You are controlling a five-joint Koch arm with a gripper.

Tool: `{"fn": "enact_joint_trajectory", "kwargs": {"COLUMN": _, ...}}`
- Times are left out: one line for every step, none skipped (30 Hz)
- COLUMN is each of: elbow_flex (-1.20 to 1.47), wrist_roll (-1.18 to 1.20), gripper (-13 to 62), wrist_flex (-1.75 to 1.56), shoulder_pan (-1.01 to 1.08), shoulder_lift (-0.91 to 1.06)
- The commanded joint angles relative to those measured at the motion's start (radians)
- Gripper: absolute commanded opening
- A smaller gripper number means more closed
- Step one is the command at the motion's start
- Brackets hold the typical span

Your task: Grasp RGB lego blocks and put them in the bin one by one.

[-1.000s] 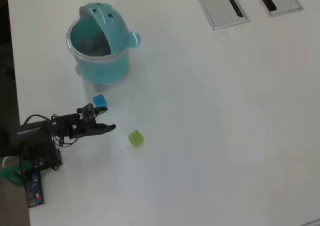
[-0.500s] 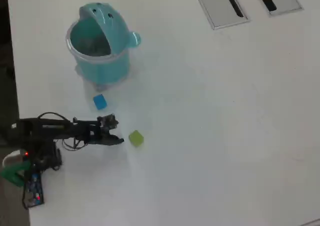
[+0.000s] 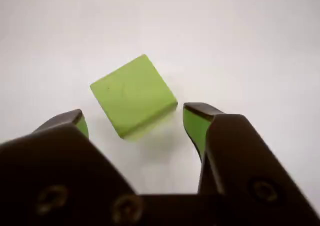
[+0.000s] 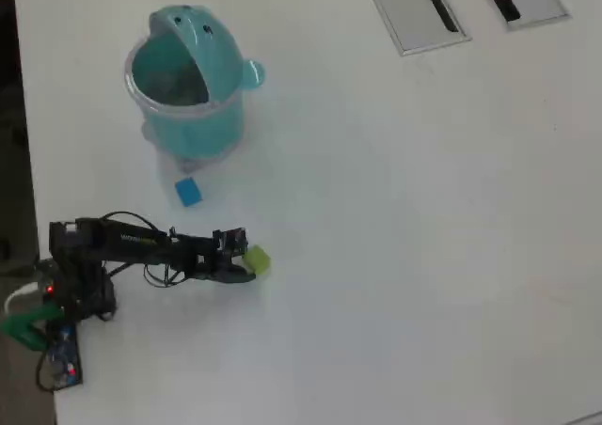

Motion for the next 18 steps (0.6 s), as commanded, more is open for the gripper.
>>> {"fn": "enact_joint_trajectory", "kwargs": {"elbow_flex": -0.097, "wrist_roll": -0.009, "gripper": 34.7, "wrist_flex": -0.064, "shoulder_pan": -0.002, "shoulder_lift": -0.021}}
{"fn": "enact_joint_trajectory", "kwargs": {"elbow_flex": -0.098, "wrist_roll": -0.009, "gripper": 34.7, "wrist_flex": -0.092, "shoulder_pan": -0.002, "shoulder_lift": -0.032}}
{"fn": "enact_joint_trajectory", "kwargs": {"elbow_flex": -0.101, "wrist_roll": -0.009, "gripper": 34.7, "wrist_flex": -0.117, "shoulder_pan": -0.002, "shoulder_lift": -0.046}}
{"fn": "enact_joint_trajectory", "kwargs": {"elbow_flex": -0.104, "wrist_roll": -0.011, "gripper": 34.7, "wrist_flex": -0.135, "shoulder_pan": 0.002, "shoulder_lift": -0.055}}
{"fn": "enact_joint_trajectory", "kwargs": {"elbow_flex": -0.107, "wrist_roll": -0.011, "gripper": 34.7, "wrist_flex": -0.156, "shoulder_pan": 0.000, "shoulder_lift": -0.072}}
{"fn": "enact_joint_trajectory", "kwargs": {"elbow_flex": -0.106, "wrist_roll": -0.009, "gripper": 34.7, "wrist_flex": -0.156, "shoulder_pan": -0.003, "shoulder_lift": -0.074}}
{"fn": "enact_joint_trajectory", "kwargs": {"elbow_flex": -0.107, "wrist_roll": -0.002, "gripper": 34.6, "wrist_flex": -0.158, "shoulder_pan": -0.005, "shoulder_lift": -0.077}}
{"fn": "enact_joint_trajectory", "kwargs": {"elbow_flex": -0.109, "wrist_roll": 0.011, "gripper": 34.5, "wrist_flex": -0.161, "shoulder_pan": -0.003, "shoulder_lift": -0.080}}
{"fn": "enact_joint_trajectory", "kwargs": {"elbow_flex": -0.106, "wrist_roll": 0.044, "gripper": 33.6, "wrist_flex": -0.164, "shoulder_pan": 0.002, "shoulder_lift": -0.084}}
{"fn": "enact_joint_trajectory", "kwargs": {"elbow_flex": -0.095, "wrist_roll": 0.075, "gripper": 32.2, "wrist_flex": -0.163, "shoulder_pan": 0.005, "shoulder_lift": -0.083}}
{"fn": "enact_joint_trajectory", "kwargs": {"elbow_flex": -0.075, "wrist_roll": 0.089, "gripper": 31.5, "wrist_flex": -0.161, "shoulder_pan": 0.006, "shoulder_lift": -0.081}}
{"fn": "enact_joint_trajectory", "kwargs": {"elbow_flex": -0.069, "wrist_roll": 0.091, "gripper": 31.4, "wrist_flex": -0.163, "shoulder_pan": 0.006, "shoulder_lift": -0.083}}
{"fn": "enact_joint_trajectory", "kwargs": {"elbow_flex": -0.058, "wrist_roll": 0.092, "gripper": 31.3, "wrist_flex": -0.166, "shoulder_pan": 0.003, "shoulder_lift": -0.083}}
{"fn": "enact_joint_trajectory", "kwargs": {"elbow_flex": -0.049, "wrist_roll": 0.094, "gripper": 31.0, "wrist_flex": -0.167, "shoulder_pan": -0.003, "shoulder_lift": -0.083}}
{"fn": "enact_joint_trajectory", "kwargs": {"elbow_flex": -0.041, "wrist_roll": 0.101, "gripper": 30.6, "wrist_flex": -0.167, "shoulder_pan": -0.011, "shoulder_lift": -0.080}}
{"fn": "enact_joint_trajectory", "kwargs": {"elbow_flex": -0.040, "wrist_roll": 0.107, "gripper": 30.0, "wrist_flex": -0.170, "shoulder_pan": -0.020, "shoulder_lift": -0.078}}
{"fn": "enact_joint_trajectory", "kwargs": {"elbow_flex": -0.040, "wrist_roll": 0.117, "gripper": 28.9, "wrist_flex": -0.181, "shoulder_pan": -0.026, "shoulder_lift": -0.078}}
{"fn": "enact_joint_trajectory", "kwargs": {"elbow_flex": -0.038, "wrist_roll": 0.121, "gripper": 28.0, "wrist_flex": -0.202, "shoulder_pan": -0.031, "shoulder_lift": -0.078}}
